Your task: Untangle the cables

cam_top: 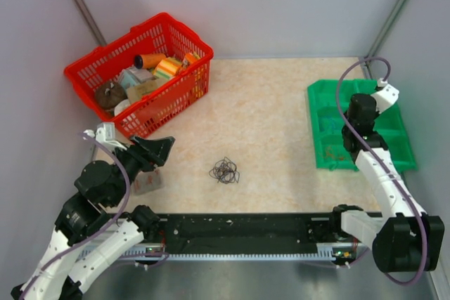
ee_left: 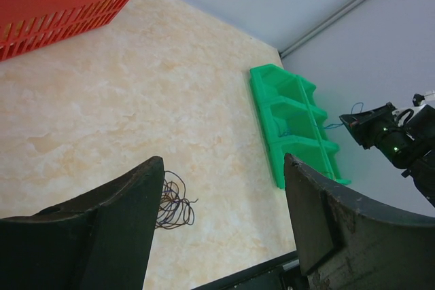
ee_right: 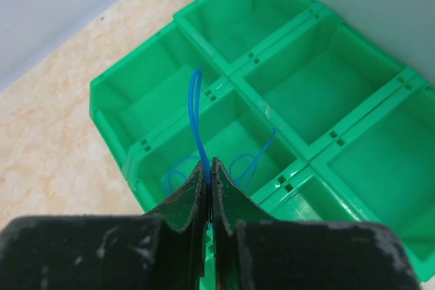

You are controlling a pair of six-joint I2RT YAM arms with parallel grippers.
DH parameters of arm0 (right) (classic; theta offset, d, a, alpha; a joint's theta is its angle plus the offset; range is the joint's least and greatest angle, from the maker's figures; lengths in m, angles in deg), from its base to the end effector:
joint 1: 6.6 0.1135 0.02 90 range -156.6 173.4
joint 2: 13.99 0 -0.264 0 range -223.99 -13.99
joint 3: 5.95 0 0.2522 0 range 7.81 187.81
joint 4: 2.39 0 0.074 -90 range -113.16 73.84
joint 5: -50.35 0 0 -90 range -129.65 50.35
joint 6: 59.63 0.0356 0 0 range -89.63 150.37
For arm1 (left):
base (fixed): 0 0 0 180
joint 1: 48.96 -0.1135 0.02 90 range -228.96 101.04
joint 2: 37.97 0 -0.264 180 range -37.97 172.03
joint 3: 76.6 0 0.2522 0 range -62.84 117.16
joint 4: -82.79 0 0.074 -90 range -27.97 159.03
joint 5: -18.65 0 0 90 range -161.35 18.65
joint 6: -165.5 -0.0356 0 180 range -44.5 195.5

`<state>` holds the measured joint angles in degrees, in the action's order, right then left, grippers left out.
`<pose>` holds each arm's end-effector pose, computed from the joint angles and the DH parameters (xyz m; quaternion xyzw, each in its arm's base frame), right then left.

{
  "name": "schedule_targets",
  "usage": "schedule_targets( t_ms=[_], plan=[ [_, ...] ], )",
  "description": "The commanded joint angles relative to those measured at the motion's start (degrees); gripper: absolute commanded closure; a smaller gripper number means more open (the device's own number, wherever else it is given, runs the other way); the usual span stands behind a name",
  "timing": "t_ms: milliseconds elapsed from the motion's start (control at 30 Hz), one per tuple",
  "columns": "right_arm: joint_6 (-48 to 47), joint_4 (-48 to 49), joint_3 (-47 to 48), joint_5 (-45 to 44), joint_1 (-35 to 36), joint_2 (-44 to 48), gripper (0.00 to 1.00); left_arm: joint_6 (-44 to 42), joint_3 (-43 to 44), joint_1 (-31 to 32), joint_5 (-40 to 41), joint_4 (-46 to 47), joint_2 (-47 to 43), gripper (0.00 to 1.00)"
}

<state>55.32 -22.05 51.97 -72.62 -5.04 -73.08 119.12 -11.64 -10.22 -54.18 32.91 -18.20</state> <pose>0.2341 -0.0130 0.2979 0.3178 0.7404 -0.1026 0.5834 0.0510 -0.0274 0.3729 -0.1320 0.7222 -0.3585 0.5766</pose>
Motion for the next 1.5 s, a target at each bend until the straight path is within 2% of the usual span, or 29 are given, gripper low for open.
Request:
schedule_targets(
  t_ms=[0,233,300,367,400,500,567,700,767,833,900,967,1000,1100,1167,1267,1333,1400,1467],
  plan=[
    [8.2,-4.0,-0.4,3.8,-0.4,-4.6,1.0,0.4,-1.2,0.1,-1.3,2.5,0.2,0.25],
    [9.9,-9.9,4.4,11.8,-1.1,-15.8,1.0,-0.6,-1.7,0.2,-6.0,4.0,4.1,0.24],
    [9.1,-10.0,5.1,12.4,-1.4,-16.6,1.0,-2.0,-1.2,0.1,-9.9,4.0,7.9,0.24],
    [7.1,-9.8,5.9,11.4,-1.3,-17.2,0.9,-3.4,-1.0,0.1,-15.1,4.3,12.2,0.24],
    [5.5,-9.1,6.5,11.1,-1.3,-17.6,0.89,-3.7,-1.0,0.1,-16.9,4.6,14.1,0.24],
    [1.8,-7.1,10.0,10.3,-3.4,-20.8,0.89,-3.8,-2.8,0.1,-24.2,7.6,18.5,0.25],
    [2.1,-12.2,14.7,11.4,-4.1,-23.4,0.87,-3.4,-4.8,0.1,-27.6,11.7,20.0,0.26],
    [3.3,-17.0,17.3,12.0,-4.1,-23.1,0.65,-3.5,-6.3,0.1,-31.8,15.3,22.6,0.22],
    [2.6,-17.1,15.4,12.2,-4.1,-20.0,0.45,-4.7,-6.6,0.1,-33.2,15.6,24.7,0.14],
    [1.7,-17.1,13.6,13.9,-3.4,-15.8,0.39,-5.4,-6.8,0.1,-34.1,15.6,27.2,0.04],
    [-1.9,-16.5,12.3,16.6,1.0,-11.7,0.38,-5.8,-7.7,0.1,-34.4,15.9,29.9,0.02],
    [-4.2,-14.8,10.8,22.6,6.6,-8.0,0.36,-6.3,-8.4,0.1,-34.4,16.1,32.1,0.08],
    [-4.1,-12.6,9.0,29.3,9.4,-6.7,0.36,-6.2,-8.7,0.1,-34.6,16.5,33.7,0.13],
    [3.1,0.8,-1.0,50.5,15.5,-2.2,0.37,-3.9,-12.9,0.2,-35.8,21.6,35.4,0.25],
    [7.9,12.2,-7.6,55.7,22.6,-1.0,0.38,-1.5,-16.8,0.2,-36.3,25.3,35.8,0.3],
    [9.1,21.7,-13.1,53.0,35.0,-2.7,0.39,1.7,-21.2,0.3,-36.4,30.0,35.6,0.39],
    [8.2,25.0,-14.0,51.5,42.1,-6.4,0.39,2.9,-23.1,0.4,-36.0,31.9,35.3,0.41],
    [8.4,31.0,-15.6,51.4,46.5,-10.1,0.46,2.6,-23.5,0.5,-34.9,32.1,35.5,0.42],
    [9.1,36.8,-18.0,52.0,47.7,-13.1,0.53,2.1,-23.1,0.5,-33.3,30.7,36.0,0.43]
  ],
)
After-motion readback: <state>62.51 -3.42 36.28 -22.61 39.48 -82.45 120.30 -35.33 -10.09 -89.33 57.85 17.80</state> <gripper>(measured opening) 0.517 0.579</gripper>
